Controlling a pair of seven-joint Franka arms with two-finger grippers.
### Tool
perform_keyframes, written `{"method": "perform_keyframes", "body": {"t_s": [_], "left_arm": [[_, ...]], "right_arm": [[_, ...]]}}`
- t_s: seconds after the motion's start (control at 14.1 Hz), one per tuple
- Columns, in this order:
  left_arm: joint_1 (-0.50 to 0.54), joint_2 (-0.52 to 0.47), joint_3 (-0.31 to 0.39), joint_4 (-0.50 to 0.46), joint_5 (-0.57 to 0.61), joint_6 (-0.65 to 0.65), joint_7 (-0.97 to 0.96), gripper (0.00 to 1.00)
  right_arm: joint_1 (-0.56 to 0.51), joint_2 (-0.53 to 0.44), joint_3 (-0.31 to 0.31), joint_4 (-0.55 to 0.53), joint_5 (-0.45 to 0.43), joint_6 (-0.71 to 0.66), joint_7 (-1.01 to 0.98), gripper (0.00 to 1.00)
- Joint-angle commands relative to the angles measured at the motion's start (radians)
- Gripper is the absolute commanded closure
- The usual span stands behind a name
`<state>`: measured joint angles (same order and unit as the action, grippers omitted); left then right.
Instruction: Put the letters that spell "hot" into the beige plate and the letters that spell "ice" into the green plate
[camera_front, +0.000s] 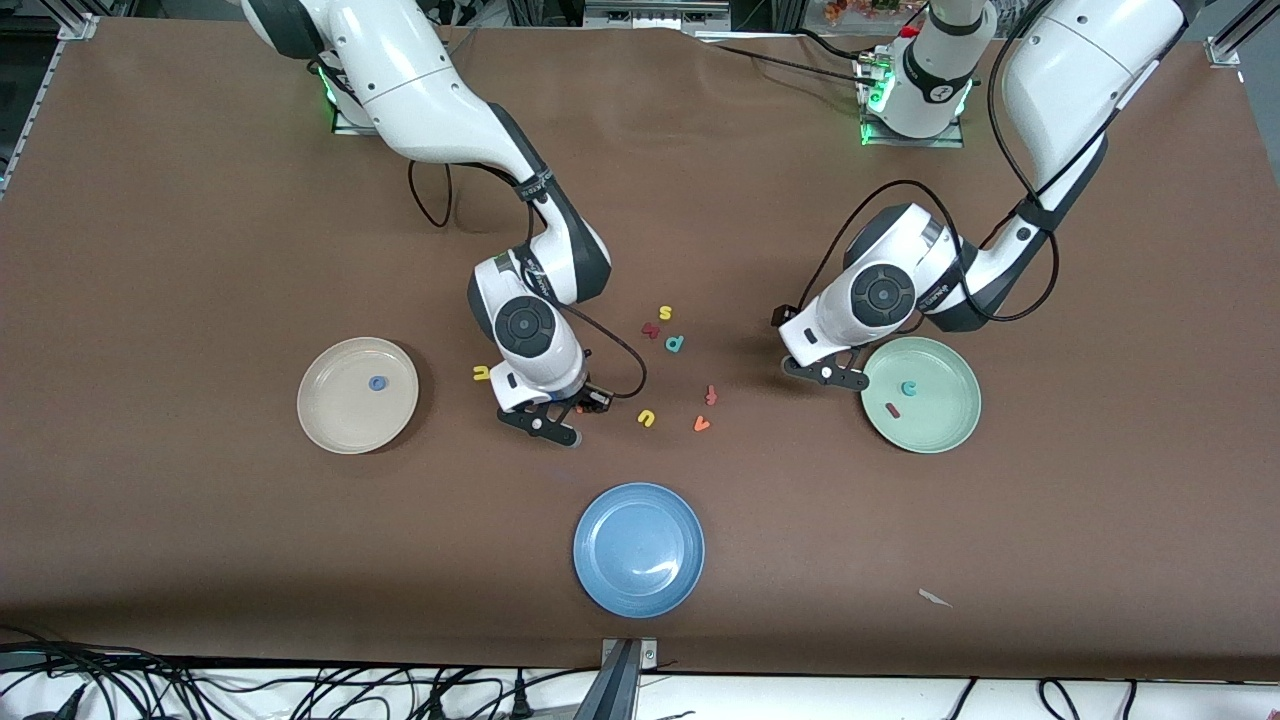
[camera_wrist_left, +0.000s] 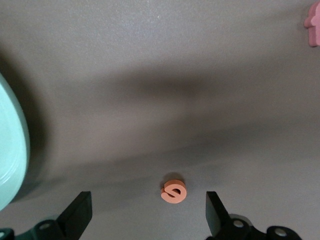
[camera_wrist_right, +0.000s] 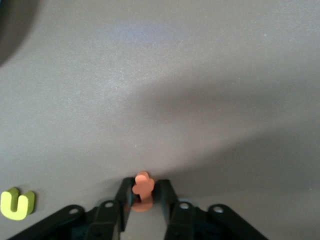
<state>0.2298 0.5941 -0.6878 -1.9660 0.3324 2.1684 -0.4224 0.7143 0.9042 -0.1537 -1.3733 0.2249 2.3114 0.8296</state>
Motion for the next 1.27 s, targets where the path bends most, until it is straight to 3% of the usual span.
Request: {"method": "perform_keyframes", "body": {"t_s": [0.0,0.21,0.42,0.64,0.78,0.99,1.13,1.2], "left_arm": [[0.002,-0.023,-0.009,-0.034,0.039,0.014,-0.024,0.00],[0.003,-0.024,-0.012,-0.039,0.037,0.021,-0.027,0.01],[0.010,-0.023,-0.012,-0.045,0.040,0.031,-0.016,0.01],[0.003,-0.020,-0.010,-0.073,0.039,0.069,-0.022,0.04],[0.017,-0.020,-0.009,-0.167,0.039,0.216,-0.026,0.10],[0.031,-0.023,-0.007,-0.201,0.040,0.243,-0.027,0.12],[0.029,-0.025,-0.009,-0.206,0.072,0.243,-0.029,0.21],[0.029,-0.023,-0.009,-0.209,0.094,0.243,-0.030,0.32]], "right_arm": [[0.010,0.027,-0.003,0.025,0.010,0.002,0.000,0.81],[0.005,0.019,-0.004,0.026,0.008,-0.009,-0.029,0.91],[-0.016,-0.017,-0.012,0.026,0.008,-0.068,-0.078,0.92],[-0.078,-0.103,-0.020,0.014,0.007,-0.212,-0.237,0.93],[-0.079,-0.155,-0.087,-0.035,0.002,-0.282,-0.326,0.93],[-0.079,-0.269,-0.162,-0.203,0.002,-0.271,-0.541,0.93],[-0.079,-0.326,-0.220,-0.289,0.002,-0.270,-0.668,0.93],[-0.079,-0.341,-0.246,-0.331,0.005,-0.264,-0.740,0.93]]}}
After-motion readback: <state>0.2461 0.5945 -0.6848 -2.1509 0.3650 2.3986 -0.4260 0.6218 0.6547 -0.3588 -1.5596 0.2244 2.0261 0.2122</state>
